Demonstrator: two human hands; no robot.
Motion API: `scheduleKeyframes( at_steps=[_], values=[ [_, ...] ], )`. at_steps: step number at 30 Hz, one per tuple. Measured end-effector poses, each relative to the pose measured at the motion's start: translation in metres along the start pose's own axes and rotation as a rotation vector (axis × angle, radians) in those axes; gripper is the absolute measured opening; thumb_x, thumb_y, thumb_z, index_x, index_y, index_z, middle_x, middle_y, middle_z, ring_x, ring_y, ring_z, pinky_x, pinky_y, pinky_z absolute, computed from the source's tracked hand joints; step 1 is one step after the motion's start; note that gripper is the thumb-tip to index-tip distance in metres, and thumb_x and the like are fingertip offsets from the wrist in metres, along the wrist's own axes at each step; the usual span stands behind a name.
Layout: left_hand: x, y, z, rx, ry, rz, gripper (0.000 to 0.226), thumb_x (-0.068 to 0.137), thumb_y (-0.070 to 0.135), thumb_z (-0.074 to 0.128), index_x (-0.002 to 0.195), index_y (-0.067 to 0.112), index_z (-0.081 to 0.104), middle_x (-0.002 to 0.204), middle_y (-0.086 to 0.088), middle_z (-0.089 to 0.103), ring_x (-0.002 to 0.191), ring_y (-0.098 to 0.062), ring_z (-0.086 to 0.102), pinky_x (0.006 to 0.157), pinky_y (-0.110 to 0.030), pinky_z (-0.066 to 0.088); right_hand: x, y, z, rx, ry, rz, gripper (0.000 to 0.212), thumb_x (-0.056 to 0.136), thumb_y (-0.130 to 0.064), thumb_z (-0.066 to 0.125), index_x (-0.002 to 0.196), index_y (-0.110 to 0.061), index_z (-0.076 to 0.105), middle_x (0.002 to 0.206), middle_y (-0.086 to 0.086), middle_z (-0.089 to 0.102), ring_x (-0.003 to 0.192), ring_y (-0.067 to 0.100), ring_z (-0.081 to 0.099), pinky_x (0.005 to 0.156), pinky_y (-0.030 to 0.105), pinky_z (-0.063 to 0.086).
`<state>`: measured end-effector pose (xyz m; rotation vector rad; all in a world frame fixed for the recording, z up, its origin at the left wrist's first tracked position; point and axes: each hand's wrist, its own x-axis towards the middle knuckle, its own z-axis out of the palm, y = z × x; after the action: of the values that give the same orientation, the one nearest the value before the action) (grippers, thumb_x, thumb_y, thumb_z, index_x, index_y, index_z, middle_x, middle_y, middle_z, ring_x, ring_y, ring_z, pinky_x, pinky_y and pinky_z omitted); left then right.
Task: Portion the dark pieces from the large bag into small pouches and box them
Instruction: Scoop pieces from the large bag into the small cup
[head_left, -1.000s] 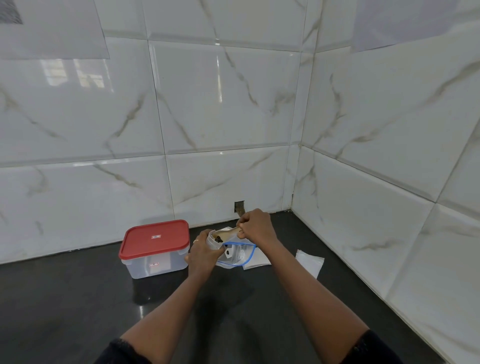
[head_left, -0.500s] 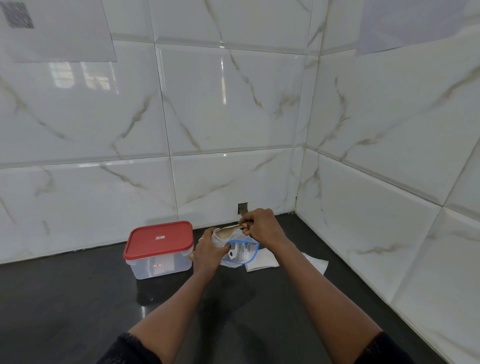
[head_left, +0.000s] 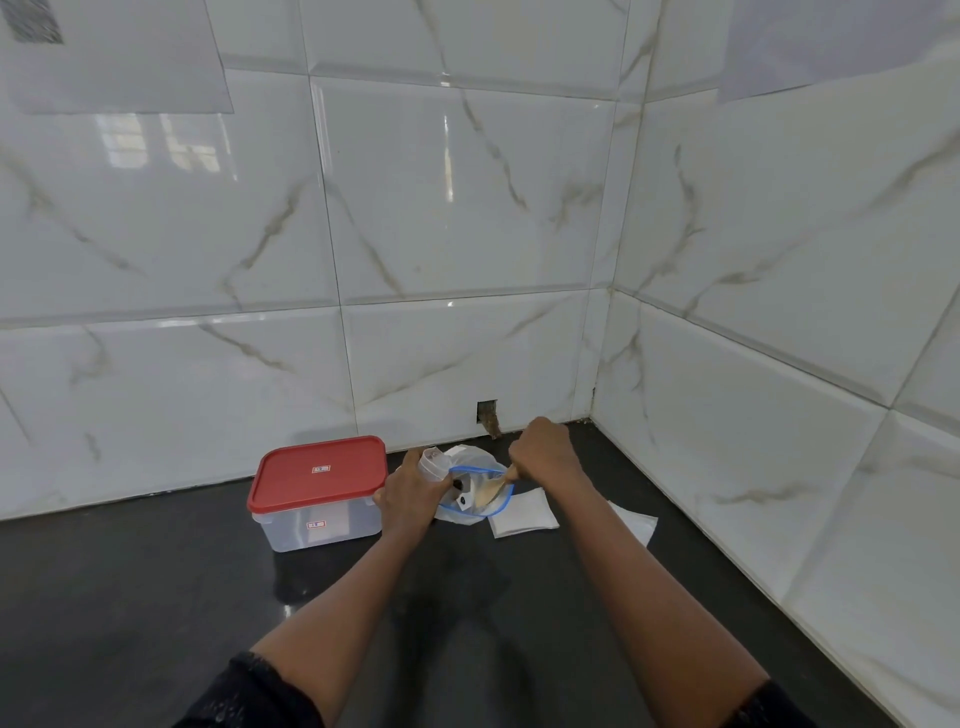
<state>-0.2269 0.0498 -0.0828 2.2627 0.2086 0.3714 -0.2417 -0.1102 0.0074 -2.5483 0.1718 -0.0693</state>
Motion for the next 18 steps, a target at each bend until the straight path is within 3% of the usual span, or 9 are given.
scheduleKeyframes(
  at_steps=[3,5,8,13,18],
  values=[
    [0.000,0.001,0.000,0.012,0.014,0.017,0.046,0.083,0.035,0.065,0.122,0.015,0.052,0.112,-0.007,0.064,0.105,-0.027,0.057,0.094,-0.043,0.041,-0.003,0.001,0.026,-0.035,-0.087,-0.016,0.021,0.090,-0.008,0.051,0.106,0.003,0.059,0.102,0.016,0.061,0.093,0.028,0.061,0.059,0.019,0.040],
    [0.000,-0.001,-0.001,0.009,0.018,0.019,0.044,0.083,0.034,0.065,0.121,0.016,0.052,0.111,-0.007,0.064,0.104,-0.026,0.058,0.093,-0.042,0.042,-0.005,0.001,0.044,-0.029,-0.118,-0.012,0.014,0.089,-0.007,0.050,0.097,0.001,0.059,0.118,0.020,0.058,0.085,0.025,0.058,0.065,0.023,0.040],
    [0.000,-0.004,-0.004,-0.027,0.037,0.032,0.040,0.083,0.030,0.064,0.119,0.017,0.054,0.109,-0.005,0.065,0.101,-0.025,0.058,0.091,-0.041,0.043,-0.008,0.001,0.062,-0.040,-0.143,-0.035,0.029,0.094,-0.007,0.042,0.116,0.005,0.057,0.122,0.020,0.057,0.096,0.027,0.060,0.073,0.027,0.044],
    [-0.001,-0.015,-0.007,-0.091,0.024,0.100,0.037,0.080,0.027,0.070,0.113,0.017,0.058,0.104,-0.002,0.066,0.096,-0.022,0.060,0.088,-0.039,0.047,-0.004,0.001,0.084,-0.099,-0.205,-0.027,0.032,0.097,-0.002,0.041,0.126,0.002,0.054,0.128,0.017,0.057,0.119,0.025,0.055,0.095,0.026,0.044],
    [-0.002,-0.019,-0.008,-0.111,0.010,0.166,0.037,0.078,0.026,0.072,0.112,0.015,0.060,0.102,0.000,0.067,0.088,-0.012,0.056,0.083,-0.032,0.047,0.004,-0.001,0.102,-0.144,-0.178,0.004,0.033,0.097,-0.007,0.045,0.129,-0.001,0.050,0.132,0.013,0.054,0.123,0.022,0.052,0.099,0.026,0.042]
  ],
)
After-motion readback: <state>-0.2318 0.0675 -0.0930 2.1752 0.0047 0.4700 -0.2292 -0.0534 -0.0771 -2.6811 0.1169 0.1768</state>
